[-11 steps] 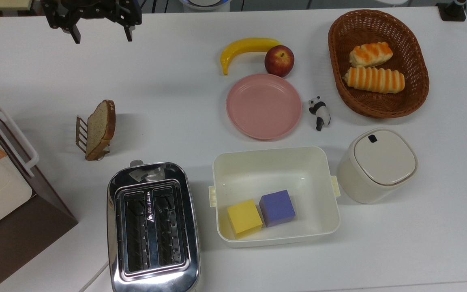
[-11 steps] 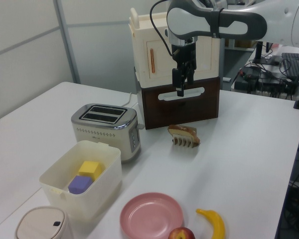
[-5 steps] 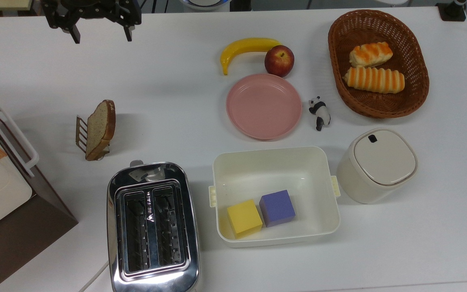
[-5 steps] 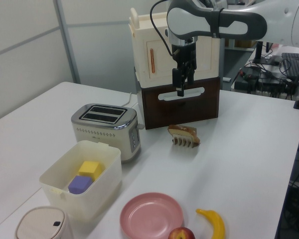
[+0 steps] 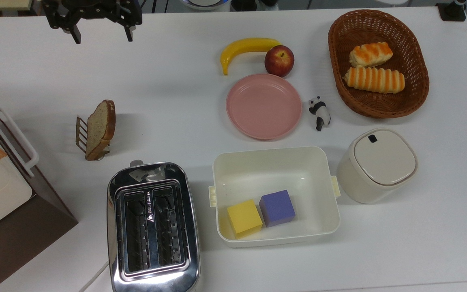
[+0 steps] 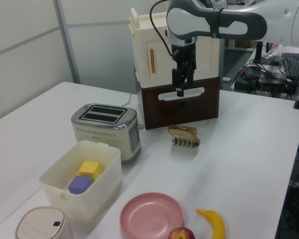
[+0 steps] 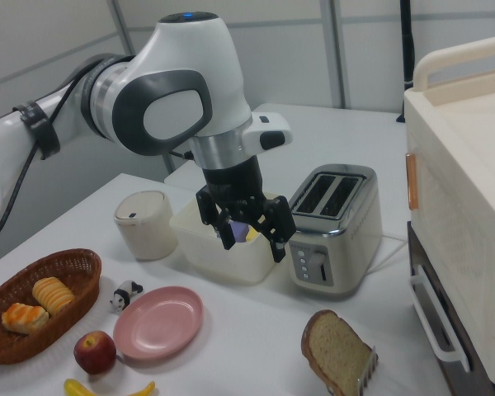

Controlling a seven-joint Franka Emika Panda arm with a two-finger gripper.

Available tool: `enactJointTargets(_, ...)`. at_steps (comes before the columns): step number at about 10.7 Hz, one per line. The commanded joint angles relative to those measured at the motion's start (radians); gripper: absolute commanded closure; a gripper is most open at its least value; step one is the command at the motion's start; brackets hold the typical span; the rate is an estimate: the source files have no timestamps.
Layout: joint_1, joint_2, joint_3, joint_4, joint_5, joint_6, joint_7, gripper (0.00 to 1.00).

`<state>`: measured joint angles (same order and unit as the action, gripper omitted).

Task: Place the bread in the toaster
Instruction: 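Move the open gripper toward the bread slice in the metal rack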

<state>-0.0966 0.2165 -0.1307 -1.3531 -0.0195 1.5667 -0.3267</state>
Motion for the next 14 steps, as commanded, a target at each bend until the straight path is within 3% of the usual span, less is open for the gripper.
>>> enactJointTargets(1,0.025,-0.019,-0.015,-0.021,-0.019,-0.016,-0.017,0.00)
enactJointTargets(6,0.026,-0.019,-0.015,-0.029,-0.034,-0.016,-0.005,0.00)
enactJointTargets(8,0.020,-0.016,-0.017,-0.029,-0.071,-0.014,-0.011,0.00)
enactJointTargets(14,-0.008,0.110,-0.018,-0.050,-0.076,-0.001,-0.017,0.00)
